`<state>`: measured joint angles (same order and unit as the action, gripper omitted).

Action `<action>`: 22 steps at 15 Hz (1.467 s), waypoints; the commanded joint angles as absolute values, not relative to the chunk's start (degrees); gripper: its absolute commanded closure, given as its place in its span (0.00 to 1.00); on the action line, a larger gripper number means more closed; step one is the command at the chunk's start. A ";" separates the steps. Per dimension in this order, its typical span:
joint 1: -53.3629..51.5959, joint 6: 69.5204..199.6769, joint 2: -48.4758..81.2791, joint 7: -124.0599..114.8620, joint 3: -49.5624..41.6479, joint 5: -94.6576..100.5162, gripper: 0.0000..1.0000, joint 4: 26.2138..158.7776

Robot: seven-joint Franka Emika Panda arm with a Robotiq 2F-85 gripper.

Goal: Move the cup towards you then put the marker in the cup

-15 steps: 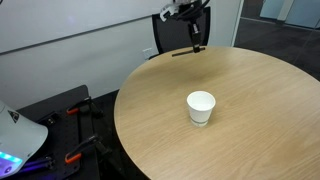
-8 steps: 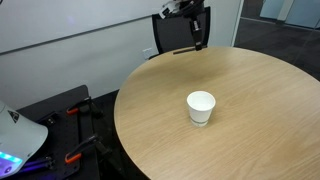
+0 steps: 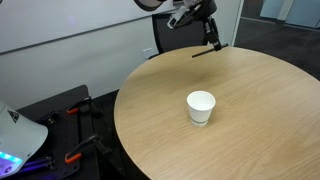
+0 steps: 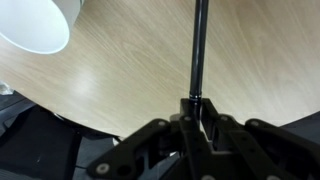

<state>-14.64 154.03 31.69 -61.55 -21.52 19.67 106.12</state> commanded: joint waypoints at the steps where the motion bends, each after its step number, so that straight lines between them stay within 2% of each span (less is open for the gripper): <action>1: -22.02 154.99 34.99 -77.21 -30.84 28.70 0.96 104.09; 4: -28.94 152.88 37.96 -90.06 -38.65 34.35 0.96 102.87; 7: -29.78 149.02 38.38 -99.32 -39.15 41.20 0.96 101.81; 8: -26.43 150.70 36.52 -96.82 -35.36 41.40 0.85 103.10; 11: -26.48 149.34 36.87 -99.08 -35.13 43.07 0.85 102.40; 12: -27.38 148.05 37.42 -101.23 -36.65 43.59 0.96 101.74; 17: -25.74 140.06 36.86 -111.30 -35.82 51.37 0.96 100.20; 22: -20.72 126.77 35.19 -118.67 -29.12 59.68 0.96 98.70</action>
<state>-24.13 133.96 37.44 -115.05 -34.05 55.06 99.40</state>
